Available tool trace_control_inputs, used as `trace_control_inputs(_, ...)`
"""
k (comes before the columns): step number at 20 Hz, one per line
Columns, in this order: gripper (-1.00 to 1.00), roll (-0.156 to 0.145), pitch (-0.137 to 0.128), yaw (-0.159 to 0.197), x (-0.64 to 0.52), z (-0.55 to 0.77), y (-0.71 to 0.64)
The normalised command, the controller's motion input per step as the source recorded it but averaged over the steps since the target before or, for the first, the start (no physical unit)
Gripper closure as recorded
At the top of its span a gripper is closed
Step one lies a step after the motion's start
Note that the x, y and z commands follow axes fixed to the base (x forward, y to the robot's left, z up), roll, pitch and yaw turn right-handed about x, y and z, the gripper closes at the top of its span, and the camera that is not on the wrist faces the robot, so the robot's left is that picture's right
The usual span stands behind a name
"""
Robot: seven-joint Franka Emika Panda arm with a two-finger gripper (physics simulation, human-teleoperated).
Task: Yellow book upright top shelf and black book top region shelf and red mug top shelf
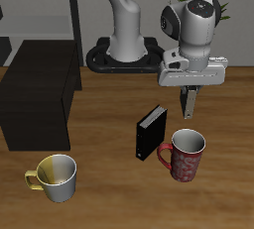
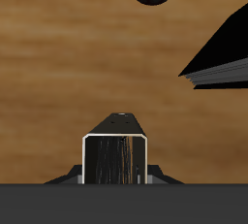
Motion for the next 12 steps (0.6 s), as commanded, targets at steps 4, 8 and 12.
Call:
trace_control_inputs(4, 1.0, 0.006, -0.064, 0.07, -0.43, 0.84, -0.62)
trace_control_inputs(8, 1.0, 0.05, 0.026, 0.008, -0.32, 0.82, -0.95)
trace_control_inputs(12, 1.0, 0.036, -0.003, 0.021, -0.1, 0.46, -0.63)
